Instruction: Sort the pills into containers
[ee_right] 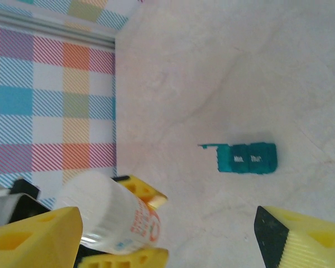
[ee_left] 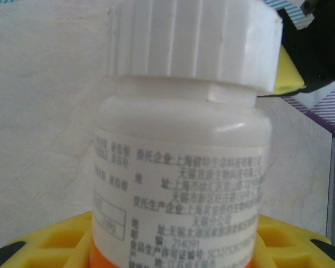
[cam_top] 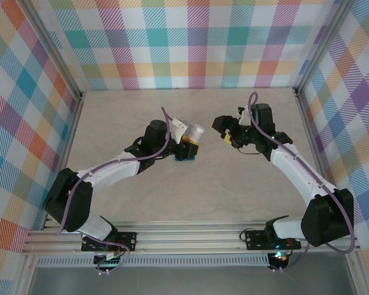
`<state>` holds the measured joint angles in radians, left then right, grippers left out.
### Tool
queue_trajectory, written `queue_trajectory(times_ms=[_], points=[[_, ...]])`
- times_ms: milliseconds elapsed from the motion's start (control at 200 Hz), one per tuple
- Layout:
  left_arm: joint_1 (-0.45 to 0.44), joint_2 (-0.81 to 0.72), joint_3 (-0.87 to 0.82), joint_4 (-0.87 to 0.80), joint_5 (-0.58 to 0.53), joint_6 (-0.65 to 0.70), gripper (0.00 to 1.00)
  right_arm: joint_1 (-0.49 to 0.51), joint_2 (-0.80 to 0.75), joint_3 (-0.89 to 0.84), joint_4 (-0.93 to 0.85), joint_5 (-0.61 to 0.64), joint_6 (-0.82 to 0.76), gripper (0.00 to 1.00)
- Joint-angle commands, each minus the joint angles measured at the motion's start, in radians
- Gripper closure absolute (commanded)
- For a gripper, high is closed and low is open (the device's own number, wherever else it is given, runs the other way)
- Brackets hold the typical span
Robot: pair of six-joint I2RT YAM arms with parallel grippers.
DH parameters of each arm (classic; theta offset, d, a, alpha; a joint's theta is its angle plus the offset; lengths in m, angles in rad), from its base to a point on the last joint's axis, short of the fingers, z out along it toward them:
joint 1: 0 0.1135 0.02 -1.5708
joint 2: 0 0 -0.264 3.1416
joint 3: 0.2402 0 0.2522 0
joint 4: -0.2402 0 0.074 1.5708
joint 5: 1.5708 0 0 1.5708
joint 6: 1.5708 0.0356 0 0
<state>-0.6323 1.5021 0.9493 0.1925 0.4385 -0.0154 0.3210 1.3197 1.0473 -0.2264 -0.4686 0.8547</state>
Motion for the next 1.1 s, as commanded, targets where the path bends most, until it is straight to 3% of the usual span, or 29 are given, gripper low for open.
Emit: queue_trajectory(times_ms=[0, 510, 1095], points=[[-0.006, -0.010, 0.008, 0.042, 0.003, -0.023, 1.00, 0.022, 0.000, 0.025, 0.089, 0.017, 0.048, 0.18], [-0.018, 0.015, 0.048, 0.016, 0.009, -0.018, 1.00, 0.124, 0.083, 0.095, 0.099, 0.026, -0.004, 0.21], [-0.024, 0.027, 0.057, 0.010, 0.005, -0.017, 1.00, 0.141, 0.104, 0.119, 0.062, 0.019, -0.049, 0.41]])
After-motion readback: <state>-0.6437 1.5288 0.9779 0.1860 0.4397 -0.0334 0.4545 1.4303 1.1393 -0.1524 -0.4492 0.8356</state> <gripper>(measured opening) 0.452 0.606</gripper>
